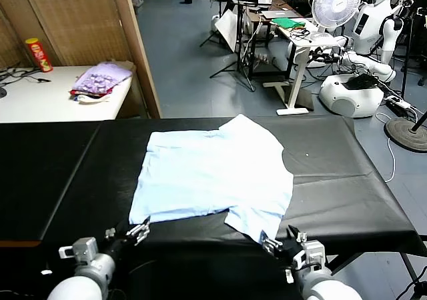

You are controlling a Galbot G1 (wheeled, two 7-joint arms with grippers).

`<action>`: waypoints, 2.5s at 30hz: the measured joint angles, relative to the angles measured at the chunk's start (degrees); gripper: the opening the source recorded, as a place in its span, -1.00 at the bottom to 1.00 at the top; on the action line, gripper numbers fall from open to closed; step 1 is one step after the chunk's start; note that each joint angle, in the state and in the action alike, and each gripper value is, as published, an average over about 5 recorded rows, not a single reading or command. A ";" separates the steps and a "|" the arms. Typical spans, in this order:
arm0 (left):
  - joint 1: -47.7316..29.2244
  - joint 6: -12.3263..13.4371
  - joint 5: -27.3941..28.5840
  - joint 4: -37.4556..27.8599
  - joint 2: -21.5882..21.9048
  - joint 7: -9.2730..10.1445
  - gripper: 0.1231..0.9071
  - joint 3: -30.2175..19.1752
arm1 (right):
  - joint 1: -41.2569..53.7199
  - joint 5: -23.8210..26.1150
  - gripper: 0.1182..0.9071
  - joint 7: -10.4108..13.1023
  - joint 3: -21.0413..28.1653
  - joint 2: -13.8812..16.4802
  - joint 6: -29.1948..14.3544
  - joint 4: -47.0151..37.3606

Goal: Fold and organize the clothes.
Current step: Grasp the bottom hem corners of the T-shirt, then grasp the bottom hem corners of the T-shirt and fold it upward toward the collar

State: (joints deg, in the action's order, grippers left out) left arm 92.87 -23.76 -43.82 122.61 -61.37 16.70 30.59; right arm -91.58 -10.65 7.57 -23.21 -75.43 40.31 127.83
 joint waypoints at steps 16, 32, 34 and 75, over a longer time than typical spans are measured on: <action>0.64 2.53 2.70 -1.70 -1.03 -2.26 -0.22 -0.94 | -1.94 1.03 -0.86 1.42 0.23 -1.25 -0.11 -0.06; 8.32 3.39 5.77 4.53 0.67 -1.45 -0.98 1.71 | -6.73 -1.26 -0.99 0.85 -4.29 -0.08 -4.28 7.92; 9.16 3.66 5.41 5.48 0.97 -1.06 -0.98 2.68 | -5.17 -2.43 -0.99 0.42 -4.64 0.29 -5.93 7.05; -20.52 7.13 15.55 -17.26 -0.22 -2.83 -0.98 -7.11 | 28.04 9.66 -0.99 -12.92 4.10 6.43 -26.08 -29.16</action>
State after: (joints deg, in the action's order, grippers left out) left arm 72.35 -16.62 -28.28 105.35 -61.58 13.88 23.48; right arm -63.54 -0.98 -5.35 -19.11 -69.00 14.22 98.67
